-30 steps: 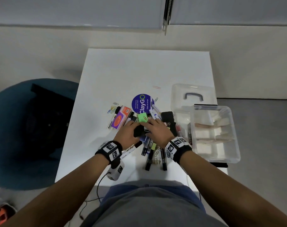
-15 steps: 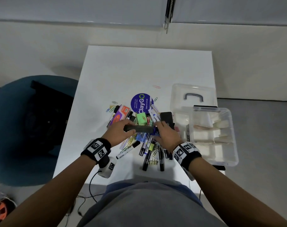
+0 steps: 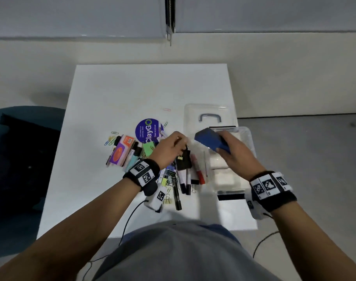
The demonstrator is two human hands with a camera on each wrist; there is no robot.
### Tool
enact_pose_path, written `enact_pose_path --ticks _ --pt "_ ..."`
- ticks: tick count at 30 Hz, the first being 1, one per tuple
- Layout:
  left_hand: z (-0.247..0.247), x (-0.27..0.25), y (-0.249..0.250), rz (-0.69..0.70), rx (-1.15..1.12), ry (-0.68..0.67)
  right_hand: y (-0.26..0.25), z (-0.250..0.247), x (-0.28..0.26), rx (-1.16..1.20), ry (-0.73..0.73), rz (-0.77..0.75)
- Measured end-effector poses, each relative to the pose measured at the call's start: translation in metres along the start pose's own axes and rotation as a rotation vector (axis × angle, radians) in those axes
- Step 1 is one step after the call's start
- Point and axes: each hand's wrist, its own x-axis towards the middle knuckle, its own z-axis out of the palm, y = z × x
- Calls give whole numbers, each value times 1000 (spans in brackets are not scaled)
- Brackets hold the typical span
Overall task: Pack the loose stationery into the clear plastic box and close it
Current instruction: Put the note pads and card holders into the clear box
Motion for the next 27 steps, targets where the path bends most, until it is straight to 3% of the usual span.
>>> enact_pose_path --ticks 3,7,11,17,23,27 --pt "41 14 4 -43 151 -161 25 -26 -32 -134 -86 -4" --pt "77 24 14 -140 133 -283 48 -22 -63 -492 -237 -6" --pt "87 27 17 -196 -62 -256 52 3 -72 -662 -395 116" --pt "87 24 10 -220 -76 -231 64 34 -43 -648 -696 176" --pt "92 20 3 -244 -98 -253 66 40 -39 -789 -679 229" --pt "87 22 1 -226 -123 -254 50 31 -45 -840 -572 123"
